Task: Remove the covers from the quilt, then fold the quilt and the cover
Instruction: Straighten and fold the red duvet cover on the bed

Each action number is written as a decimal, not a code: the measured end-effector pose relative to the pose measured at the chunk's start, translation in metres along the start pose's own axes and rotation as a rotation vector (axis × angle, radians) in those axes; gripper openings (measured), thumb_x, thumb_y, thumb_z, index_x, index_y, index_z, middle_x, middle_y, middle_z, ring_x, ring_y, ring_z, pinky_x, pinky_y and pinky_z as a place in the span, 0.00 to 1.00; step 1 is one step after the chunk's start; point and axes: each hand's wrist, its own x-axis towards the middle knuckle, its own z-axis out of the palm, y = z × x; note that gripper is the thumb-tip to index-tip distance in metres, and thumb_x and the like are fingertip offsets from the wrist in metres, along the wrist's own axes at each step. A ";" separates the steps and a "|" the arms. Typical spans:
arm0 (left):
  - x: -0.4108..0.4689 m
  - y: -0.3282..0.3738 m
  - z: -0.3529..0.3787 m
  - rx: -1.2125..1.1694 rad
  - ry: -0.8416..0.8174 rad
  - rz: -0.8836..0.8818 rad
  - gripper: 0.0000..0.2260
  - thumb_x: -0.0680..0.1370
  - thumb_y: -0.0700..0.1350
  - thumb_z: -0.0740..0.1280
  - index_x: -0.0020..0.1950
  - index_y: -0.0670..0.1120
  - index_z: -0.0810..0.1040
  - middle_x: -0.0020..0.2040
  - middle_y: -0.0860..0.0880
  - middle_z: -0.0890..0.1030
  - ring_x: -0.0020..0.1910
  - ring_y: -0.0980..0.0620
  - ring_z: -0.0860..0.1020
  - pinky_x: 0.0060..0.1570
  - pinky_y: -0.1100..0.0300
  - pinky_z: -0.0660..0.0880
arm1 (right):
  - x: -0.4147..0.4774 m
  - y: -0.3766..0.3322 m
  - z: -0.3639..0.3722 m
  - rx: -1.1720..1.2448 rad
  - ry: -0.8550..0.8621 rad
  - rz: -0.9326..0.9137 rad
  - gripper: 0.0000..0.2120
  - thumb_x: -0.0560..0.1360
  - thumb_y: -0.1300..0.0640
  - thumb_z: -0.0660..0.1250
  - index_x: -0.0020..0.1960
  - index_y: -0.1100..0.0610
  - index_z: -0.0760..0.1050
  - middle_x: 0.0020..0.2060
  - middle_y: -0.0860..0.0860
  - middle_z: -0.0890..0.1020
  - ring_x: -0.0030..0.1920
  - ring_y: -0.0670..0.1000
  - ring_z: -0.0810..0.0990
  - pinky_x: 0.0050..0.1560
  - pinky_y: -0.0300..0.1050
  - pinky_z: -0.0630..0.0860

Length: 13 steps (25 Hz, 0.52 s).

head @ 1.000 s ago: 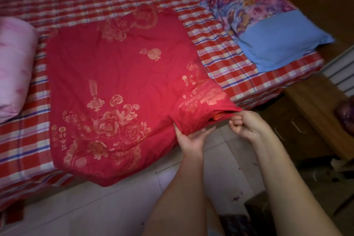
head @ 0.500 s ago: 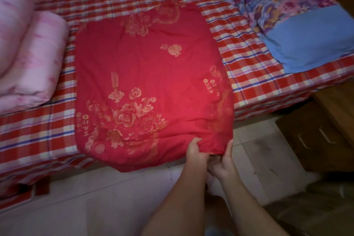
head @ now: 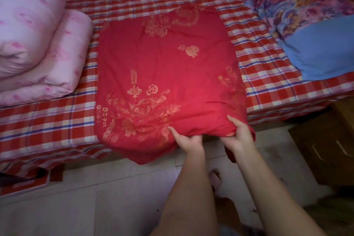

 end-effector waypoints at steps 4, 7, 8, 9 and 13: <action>0.016 0.064 -0.020 -0.231 0.037 0.136 0.23 0.78 0.62 0.58 0.70 0.54 0.67 0.72 0.47 0.67 0.71 0.44 0.66 0.69 0.47 0.62 | -0.019 -0.016 0.006 0.025 0.148 0.122 0.26 0.68 0.68 0.64 0.66 0.62 0.69 0.54 0.61 0.79 0.47 0.61 0.78 0.62 0.57 0.68; 0.015 0.112 -0.040 -0.001 0.075 0.263 0.16 0.78 0.53 0.64 0.66 0.54 0.70 0.59 0.59 0.78 0.64 0.47 0.72 0.65 0.50 0.68 | -0.021 -0.005 0.001 0.048 0.236 0.164 0.22 0.76 0.65 0.61 0.70 0.60 0.66 0.61 0.61 0.75 0.58 0.60 0.76 0.65 0.56 0.66; 0.016 0.125 -0.051 0.047 0.093 0.300 0.17 0.77 0.44 0.67 0.64 0.54 0.70 0.52 0.60 0.79 0.58 0.50 0.74 0.60 0.53 0.71 | -0.020 0.002 -0.002 0.073 0.253 0.176 0.21 0.77 0.63 0.61 0.70 0.60 0.65 0.62 0.60 0.74 0.61 0.59 0.74 0.67 0.56 0.65; 0.011 0.133 -0.057 0.160 0.195 0.366 0.19 0.76 0.37 0.67 0.64 0.52 0.71 0.48 0.58 0.78 0.52 0.52 0.75 0.55 0.55 0.73 | -0.016 0.010 -0.010 0.090 0.291 0.172 0.21 0.78 0.62 0.61 0.70 0.59 0.65 0.63 0.59 0.73 0.64 0.59 0.73 0.68 0.56 0.64; -0.013 0.153 -0.055 0.058 0.456 0.347 0.08 0.75 0.32 0.62 0.43 0.44 0.71 0.38 0.51 0.72 0.35 0.54 0.73 0.37 0.60 0.75 | -0.002 0.064 -0.053 0.116 0.294 0.035 0.25 0.75 0.45 0.65 0.69 0.51 0.67 0.69 0.54 0.71 0.68 0.55 0.70 0.71 0.54 0.62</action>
